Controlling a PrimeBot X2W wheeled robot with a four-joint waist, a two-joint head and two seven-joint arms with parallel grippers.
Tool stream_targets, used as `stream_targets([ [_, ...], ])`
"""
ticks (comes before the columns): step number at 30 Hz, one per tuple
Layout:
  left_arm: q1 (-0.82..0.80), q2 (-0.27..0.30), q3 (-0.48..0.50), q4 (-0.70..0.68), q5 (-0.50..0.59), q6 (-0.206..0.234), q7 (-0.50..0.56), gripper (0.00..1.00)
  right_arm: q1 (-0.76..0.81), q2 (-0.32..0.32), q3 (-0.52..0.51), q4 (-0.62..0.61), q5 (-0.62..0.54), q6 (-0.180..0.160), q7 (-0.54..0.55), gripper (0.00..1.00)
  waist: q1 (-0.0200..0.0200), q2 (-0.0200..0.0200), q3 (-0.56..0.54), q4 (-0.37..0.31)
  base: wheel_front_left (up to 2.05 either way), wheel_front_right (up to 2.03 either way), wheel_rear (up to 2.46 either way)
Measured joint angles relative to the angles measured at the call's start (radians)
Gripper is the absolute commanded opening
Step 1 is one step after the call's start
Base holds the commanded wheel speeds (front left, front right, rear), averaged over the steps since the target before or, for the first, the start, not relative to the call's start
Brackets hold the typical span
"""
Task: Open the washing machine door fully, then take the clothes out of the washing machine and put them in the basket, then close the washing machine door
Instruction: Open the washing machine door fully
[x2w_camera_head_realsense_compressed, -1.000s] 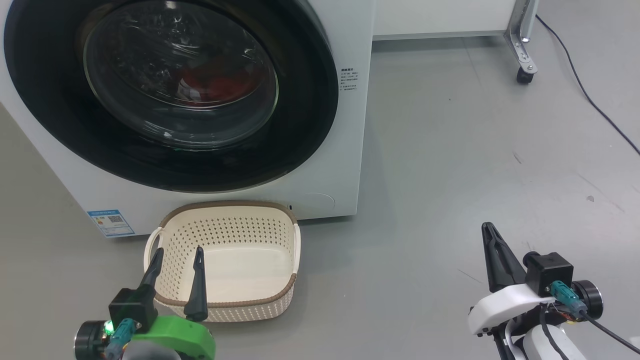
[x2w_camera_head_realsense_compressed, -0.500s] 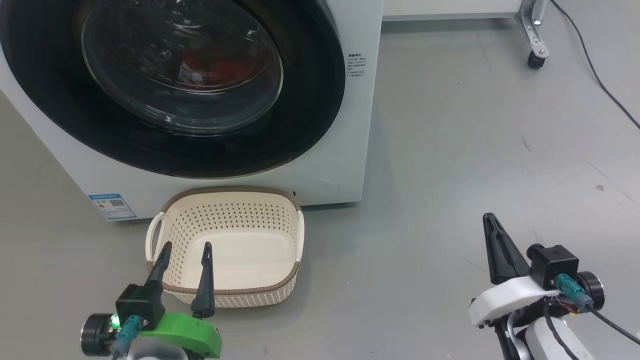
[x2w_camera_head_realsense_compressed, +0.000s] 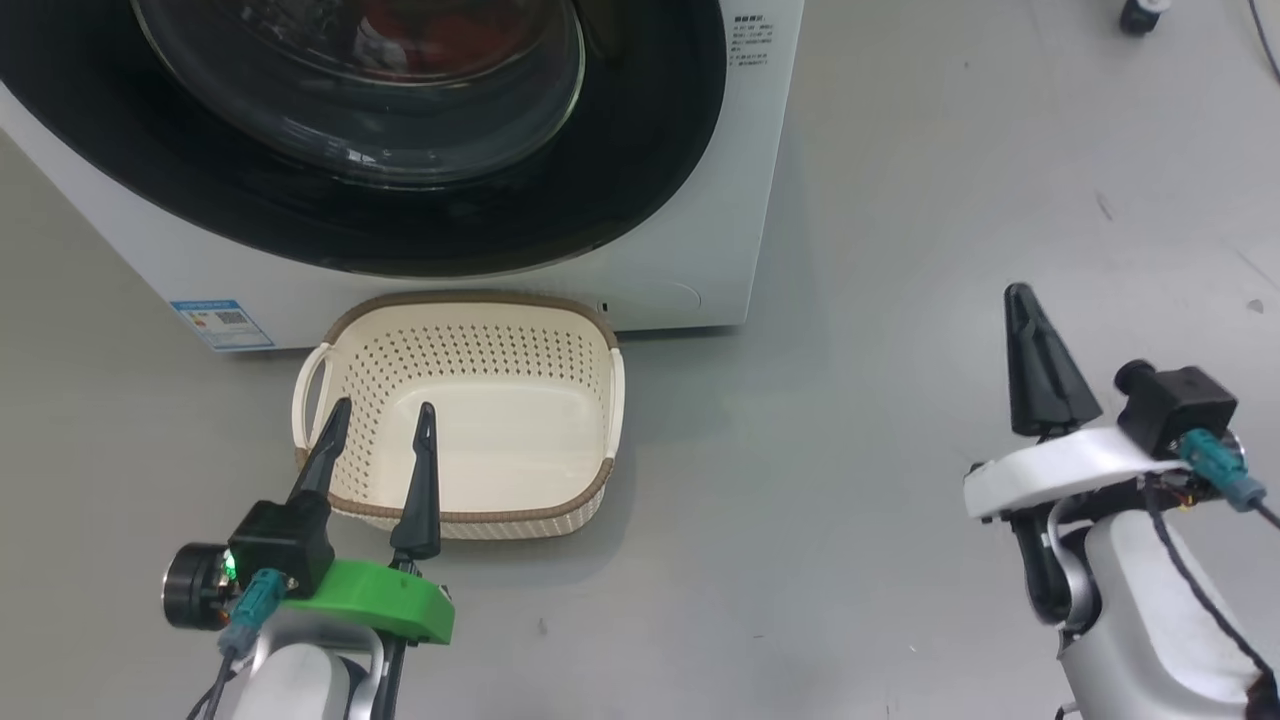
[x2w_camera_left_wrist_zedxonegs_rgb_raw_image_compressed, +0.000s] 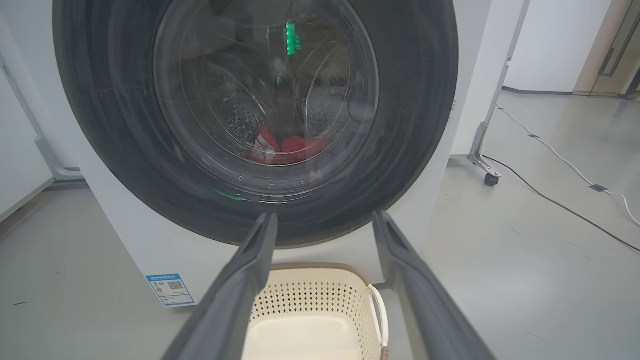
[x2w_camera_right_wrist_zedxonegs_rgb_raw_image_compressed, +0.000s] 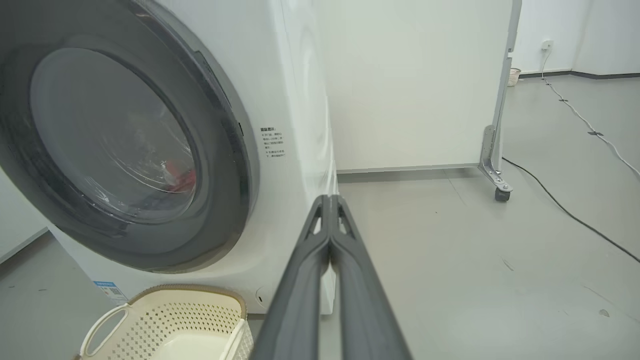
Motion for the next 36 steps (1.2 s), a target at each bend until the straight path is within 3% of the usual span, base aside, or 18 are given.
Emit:
stream_targets([
  [5,-0.045,-0.003,-0.005,-0.014,0.007,-0.002,-0.001,1.0,-0.072,0.027,-0.063,-0.002,0.134,0.03,0.017,0.0,0.0,0.0,0.056,0.016,0.0,0.0,0.0],
  [10,-0.082,-0.005,-0.006,-0.025,0.01,-0.009,-0.001,1.0,-0.166,0.045,-0.115,0.001,0.288,0.083,0.082,0.0,0.0,0.0,0.112,0.035,0.0,0.0,0.0],
  [14,-0.11,-0.007,-0.013,-0.027,0.01,-0.016,-0.001,1.0,-0.247,0.049,-0.15,0.014,0.401,0.105,0.147,0.0,0.0,0.0,0.155,0.052,0.0,0.0,0.0],
  [25,-0.179,-0.016,-0.042,-0.024,0.01,-0.035,-0.001,1.0,-0.504,0.053,-0.232,0.087,0.762,0.115,0.411,0.0,0.0,0.0,0.249,0.121,0.0,0.0,0.0],
  [36,-0.213,-0.019,-0.089,-0.017,-0.019,-0.045,-0.001,1.0,-0.686,0.051,-0.256,0.165,0.904,0.094,0.597,0.0,0.0001,0.0,0.298,0.192,0.0,0.0,0.0],
])
